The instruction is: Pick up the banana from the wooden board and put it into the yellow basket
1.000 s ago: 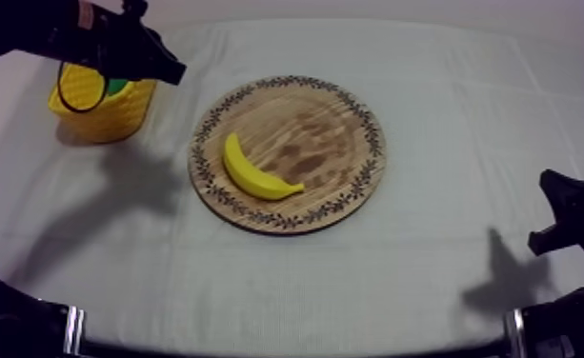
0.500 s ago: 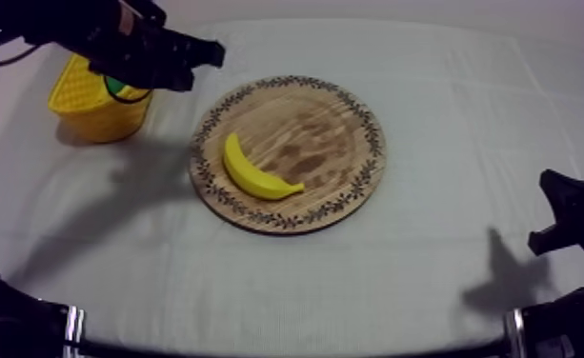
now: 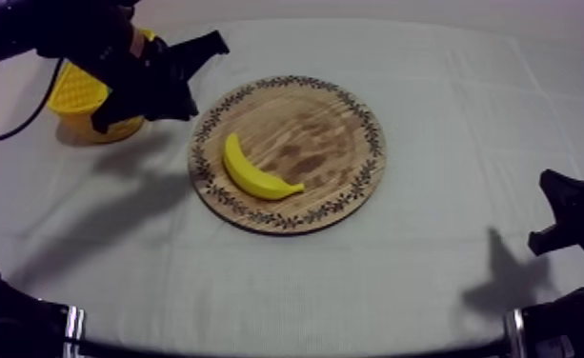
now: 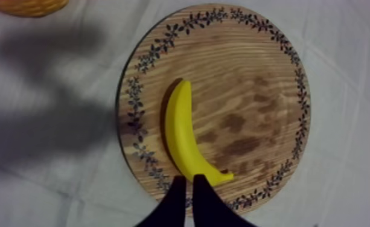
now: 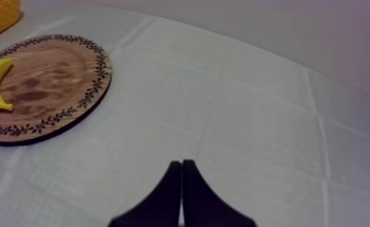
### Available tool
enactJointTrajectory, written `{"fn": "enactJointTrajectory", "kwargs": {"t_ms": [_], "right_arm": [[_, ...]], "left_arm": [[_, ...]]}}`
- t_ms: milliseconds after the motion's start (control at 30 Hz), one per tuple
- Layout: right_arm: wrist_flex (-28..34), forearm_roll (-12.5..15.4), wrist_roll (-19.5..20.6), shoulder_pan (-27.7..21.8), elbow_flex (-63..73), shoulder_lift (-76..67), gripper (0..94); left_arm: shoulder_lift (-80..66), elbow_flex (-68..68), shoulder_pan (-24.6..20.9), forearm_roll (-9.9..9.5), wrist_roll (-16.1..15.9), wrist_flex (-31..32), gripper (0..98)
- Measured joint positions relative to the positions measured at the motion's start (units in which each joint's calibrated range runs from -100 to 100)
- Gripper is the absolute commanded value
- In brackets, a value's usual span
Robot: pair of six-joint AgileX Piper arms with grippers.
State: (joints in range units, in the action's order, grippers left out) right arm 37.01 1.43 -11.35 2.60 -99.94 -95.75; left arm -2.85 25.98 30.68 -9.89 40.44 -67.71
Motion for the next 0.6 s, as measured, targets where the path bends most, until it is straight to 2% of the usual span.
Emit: {"fn": "enactJointTrajectory", "kwargs": {"t_ms": [133, 267, 400, 600], "right_arm": [[0.00, 0.00, 0.00, 0.00, 0.00, 0.00, 0.3], [0.00, 0.00, 0.00, 0.00, 0.00, 0.00, 0.3], [0.00, 0.00, 0.00, 0.00, 0.00, 0.00, 0.3], [0.00, 0.00, 0.00, 0.00, 0.00, 0.00, 0.3]], "left_arm": [[-0.13, 0.68, -0.41, 1.66, -0.34, 0.35, 57.3], [-0.34, 1.97, -0.72, 3.76, -0.96, 0.73, 76.6], [-0.34, 3.05, -0.85, 5.56, -0.50, 0.58, 85.3], [-0.05, 3.20, -0.85, 7.14, -0.81, 0.29, 87.1]]}}
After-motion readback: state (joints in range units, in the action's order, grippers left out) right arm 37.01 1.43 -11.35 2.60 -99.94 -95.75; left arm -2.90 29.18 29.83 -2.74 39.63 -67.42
